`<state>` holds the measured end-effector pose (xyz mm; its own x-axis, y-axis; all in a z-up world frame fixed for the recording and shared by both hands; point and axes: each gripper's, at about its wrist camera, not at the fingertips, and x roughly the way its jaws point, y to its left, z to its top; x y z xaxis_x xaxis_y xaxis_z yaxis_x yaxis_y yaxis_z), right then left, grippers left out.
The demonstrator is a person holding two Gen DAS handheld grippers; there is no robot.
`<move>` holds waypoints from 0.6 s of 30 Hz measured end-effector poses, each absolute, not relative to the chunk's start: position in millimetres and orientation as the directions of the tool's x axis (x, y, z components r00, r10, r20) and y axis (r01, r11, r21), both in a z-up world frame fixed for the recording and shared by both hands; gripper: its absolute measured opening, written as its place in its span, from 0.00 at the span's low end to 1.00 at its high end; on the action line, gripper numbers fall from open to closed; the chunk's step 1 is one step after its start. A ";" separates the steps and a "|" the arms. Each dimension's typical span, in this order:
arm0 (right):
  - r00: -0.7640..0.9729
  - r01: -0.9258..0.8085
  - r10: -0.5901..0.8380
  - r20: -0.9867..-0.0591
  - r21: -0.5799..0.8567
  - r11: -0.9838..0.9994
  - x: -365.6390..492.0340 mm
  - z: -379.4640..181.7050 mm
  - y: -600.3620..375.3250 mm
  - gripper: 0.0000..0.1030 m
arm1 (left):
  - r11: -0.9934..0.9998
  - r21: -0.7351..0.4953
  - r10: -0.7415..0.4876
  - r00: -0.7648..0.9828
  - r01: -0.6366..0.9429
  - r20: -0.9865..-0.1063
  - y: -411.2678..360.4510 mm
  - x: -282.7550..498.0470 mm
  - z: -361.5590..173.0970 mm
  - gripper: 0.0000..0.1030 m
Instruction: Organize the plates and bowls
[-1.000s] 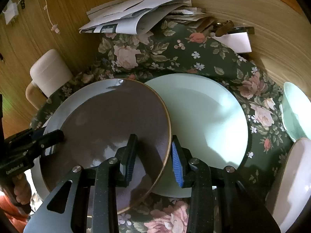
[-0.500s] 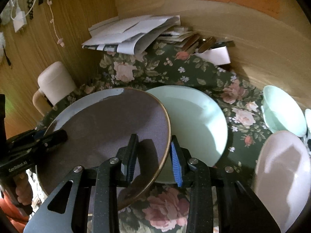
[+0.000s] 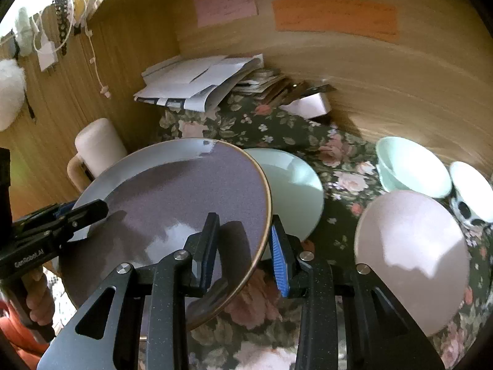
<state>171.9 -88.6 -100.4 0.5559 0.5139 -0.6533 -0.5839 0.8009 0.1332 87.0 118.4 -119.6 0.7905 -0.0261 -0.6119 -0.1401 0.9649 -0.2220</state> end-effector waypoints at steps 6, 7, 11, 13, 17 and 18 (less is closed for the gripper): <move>0.593 -0.557 0.497 -0.633 0.122 0.821 152.4 -93.8 -107.3 0.28 | 0.970 -0.222 -0.055 0.801 -0.099 -0.596 101.2 77.6 -113.8 0.36; 0.600 -0.551 0.493 -0.630 0.121 0.825 148.0 -92.5 -110.5 0.28 | 0.970 -0.223 -0.061 0.802 -0.092 -0.594 97.7 75.3 -113.2 0.36; 0.619 -0.532 0.480 -0.622 0.118 0.838 134.4 -89.8 -121.0 0.28 | 0.972 -0.224 -0.080 0.805 -0.066 -0.588 86.7 67.0 -111.4 0.36; 0.624 -0.523 0.478 -0.618 0.124 0.843 128.0 -89.0 -126.5 0.28 | 0.974 -0.222 -0.088 0.808 -0.054 -0.583 81.0 61.9 -110.1 0.36; 0.637 -0.511 0.472 -0.609 0.126 0.851 115.3 -88.6 -134.8 0.28 | 0.974 -0.222 -0.100 0.811 -0.038 -0.576 71.4 52.0 -108.4 0.36; 0.638 -0.507 0.472 -0.608 0.129 0.852 112.9 -89.0 -137.0 0.28 | 0.975 -0.221 -0.102 0.811 -0.034 -0.576 68.7 49.5 -108.3 0.36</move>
<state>112.9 -137.0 -89.0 0.6383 0.4720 -0.6081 -0.5073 0.8521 0.1290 49.5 68.7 -108.3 0.8107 -0.1025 -0.5765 -0.0342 0.9746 -0.2213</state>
